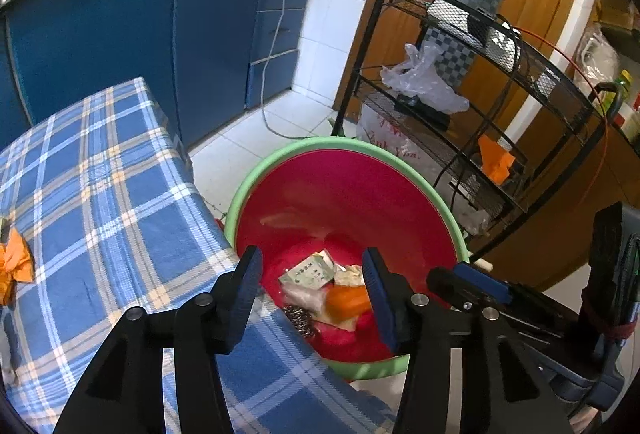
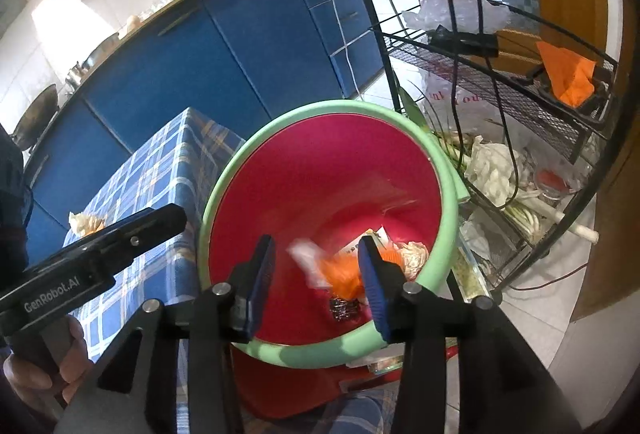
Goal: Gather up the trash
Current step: 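Open both tools to drop the bags into the bucket, then move both tools back over the table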
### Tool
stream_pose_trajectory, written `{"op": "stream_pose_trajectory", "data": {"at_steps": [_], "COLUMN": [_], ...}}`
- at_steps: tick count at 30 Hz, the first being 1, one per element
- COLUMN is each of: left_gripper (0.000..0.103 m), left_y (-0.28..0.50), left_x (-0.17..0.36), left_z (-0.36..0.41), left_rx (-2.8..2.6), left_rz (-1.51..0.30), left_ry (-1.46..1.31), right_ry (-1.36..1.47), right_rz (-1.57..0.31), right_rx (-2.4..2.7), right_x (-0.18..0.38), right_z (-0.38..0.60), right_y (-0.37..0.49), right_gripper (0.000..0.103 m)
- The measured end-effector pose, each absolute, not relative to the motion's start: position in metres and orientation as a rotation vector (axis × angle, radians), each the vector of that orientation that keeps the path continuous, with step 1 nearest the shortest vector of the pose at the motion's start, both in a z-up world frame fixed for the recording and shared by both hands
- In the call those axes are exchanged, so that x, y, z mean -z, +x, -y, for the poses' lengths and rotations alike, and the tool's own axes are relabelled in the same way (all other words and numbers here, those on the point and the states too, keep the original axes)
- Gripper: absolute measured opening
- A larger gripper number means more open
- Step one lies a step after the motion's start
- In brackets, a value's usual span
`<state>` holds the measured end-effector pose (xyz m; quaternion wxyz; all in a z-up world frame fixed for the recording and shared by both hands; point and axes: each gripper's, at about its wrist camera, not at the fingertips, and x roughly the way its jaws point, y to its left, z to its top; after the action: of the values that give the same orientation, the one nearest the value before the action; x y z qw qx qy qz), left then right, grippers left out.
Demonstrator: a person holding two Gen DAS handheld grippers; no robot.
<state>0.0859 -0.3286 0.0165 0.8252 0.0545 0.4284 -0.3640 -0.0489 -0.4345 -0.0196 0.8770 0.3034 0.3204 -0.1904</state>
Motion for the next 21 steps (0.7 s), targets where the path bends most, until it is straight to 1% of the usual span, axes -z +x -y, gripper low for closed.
{"op": "stream_pose_trajectory", "data": {"at_steps": [7,11,21], "left_gripper": [0.053,0.053,0.053], "left_y": [0.086,0.084,0.080], "left_x": [-0.024,-0.032,-0.050], "left_z": [0.312,0.296,0.232], "left_rx": [0.737,0.714,0.601], "left_rz": [-0.905,-0.890,-0.855], "left_ry": [0.085,0.065,0.012], "right_ry": [0.639,0.631,0.580], "right_rz": [-0.649,-0.634,-0.614], "right_rx": [0.394,0.378,0.300], "right_x": [0.013,0.005,-0.017], "right_z": [0.431,0.422,0.384], "right_y": [-0.057,-0.060,-0.053], "right_gripper": [0.048,0.051,0.057]}}
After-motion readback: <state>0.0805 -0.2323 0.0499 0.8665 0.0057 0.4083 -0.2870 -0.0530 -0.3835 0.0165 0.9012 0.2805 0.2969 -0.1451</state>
